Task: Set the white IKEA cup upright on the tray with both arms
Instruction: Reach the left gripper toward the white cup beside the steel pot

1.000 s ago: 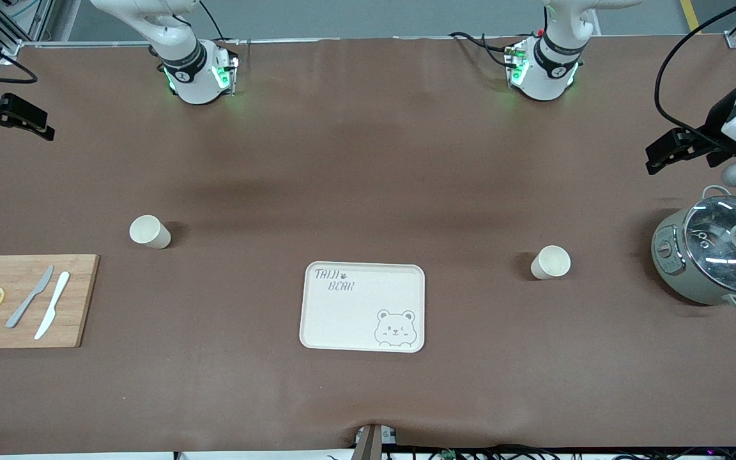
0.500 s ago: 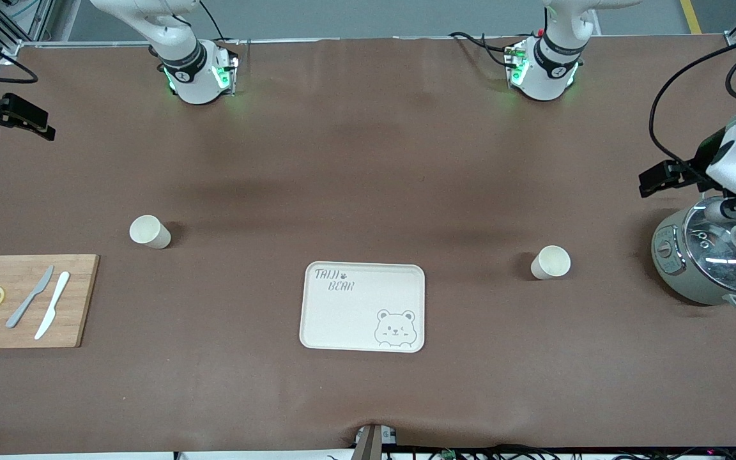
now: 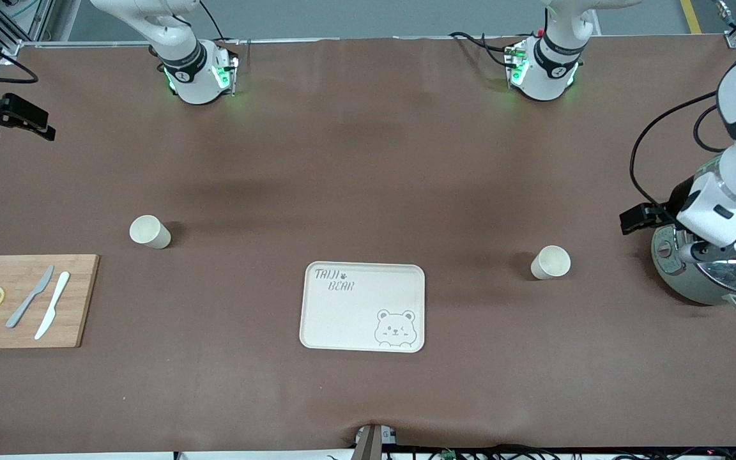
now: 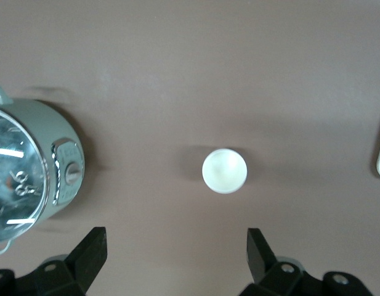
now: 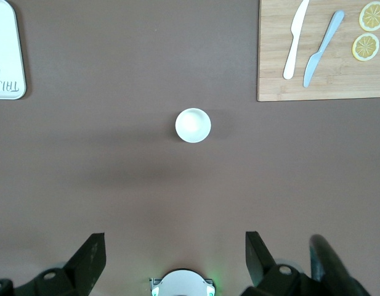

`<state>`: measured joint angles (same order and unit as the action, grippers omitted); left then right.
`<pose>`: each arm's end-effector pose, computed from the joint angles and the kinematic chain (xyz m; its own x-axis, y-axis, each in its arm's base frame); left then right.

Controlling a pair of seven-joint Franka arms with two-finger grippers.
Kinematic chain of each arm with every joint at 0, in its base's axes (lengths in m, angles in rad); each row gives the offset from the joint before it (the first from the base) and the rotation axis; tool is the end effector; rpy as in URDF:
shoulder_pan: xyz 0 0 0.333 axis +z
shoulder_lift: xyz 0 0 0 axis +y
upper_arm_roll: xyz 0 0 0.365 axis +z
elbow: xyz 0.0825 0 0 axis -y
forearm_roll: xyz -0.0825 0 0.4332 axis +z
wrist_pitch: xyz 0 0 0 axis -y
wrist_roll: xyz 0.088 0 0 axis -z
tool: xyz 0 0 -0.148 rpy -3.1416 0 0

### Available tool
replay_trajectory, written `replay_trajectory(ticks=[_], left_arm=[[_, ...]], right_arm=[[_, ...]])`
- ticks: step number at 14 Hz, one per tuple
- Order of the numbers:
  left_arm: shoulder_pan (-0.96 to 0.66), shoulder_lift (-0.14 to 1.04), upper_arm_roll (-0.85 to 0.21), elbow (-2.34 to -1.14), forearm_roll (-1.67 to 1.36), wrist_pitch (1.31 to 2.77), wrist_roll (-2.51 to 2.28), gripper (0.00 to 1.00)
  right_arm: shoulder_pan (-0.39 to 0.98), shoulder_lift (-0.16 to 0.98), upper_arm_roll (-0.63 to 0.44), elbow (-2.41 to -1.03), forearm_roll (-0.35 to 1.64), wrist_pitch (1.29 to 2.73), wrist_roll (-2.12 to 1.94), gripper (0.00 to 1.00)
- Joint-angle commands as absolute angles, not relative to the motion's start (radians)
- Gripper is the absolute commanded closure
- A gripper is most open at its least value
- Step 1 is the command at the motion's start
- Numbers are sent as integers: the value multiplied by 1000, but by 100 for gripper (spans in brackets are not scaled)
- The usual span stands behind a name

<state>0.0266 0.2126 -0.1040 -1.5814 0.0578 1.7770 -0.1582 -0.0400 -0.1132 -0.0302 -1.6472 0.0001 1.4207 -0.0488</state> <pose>0.6826 -0.0401 0.5082 0.9974 0.0708 -0.0103 0.0704 -0.9969 -0.0365 0.5399 -0.0389 0.6463 0.9934 -0.0204 -0.1128 -0.0215 -0.9997 -0.0090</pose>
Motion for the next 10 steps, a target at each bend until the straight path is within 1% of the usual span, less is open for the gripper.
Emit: replay_trajectory(ticks=[1, 3, 6, 9, 10], left_arm=[[57, 222, -110, -1675, 63, 1911, -163, 0], [75, 279, -110, -1707, 22, 1960, -164, 0], [77, 320, -113, -1761, -18, 2011, -164, 0], [63, 365, -127, -1766, -52, 2008, -155, 0], [49, 394, -129, -1769, -54, 2011, -155, 7]], right_arm=[[-63, -127, -20, -1660, 14, 1417, -40, 0], [-63, -127, -20, -1660, 14, 1417, -40, 0], [-63, -127, -20, -1660, 14, 1417, -40, 0], [-63, -127, -20, -1660, 14, 1416, -40, 0], [-63, -127, -20, -1660, 14, 1416, -40, 0]])
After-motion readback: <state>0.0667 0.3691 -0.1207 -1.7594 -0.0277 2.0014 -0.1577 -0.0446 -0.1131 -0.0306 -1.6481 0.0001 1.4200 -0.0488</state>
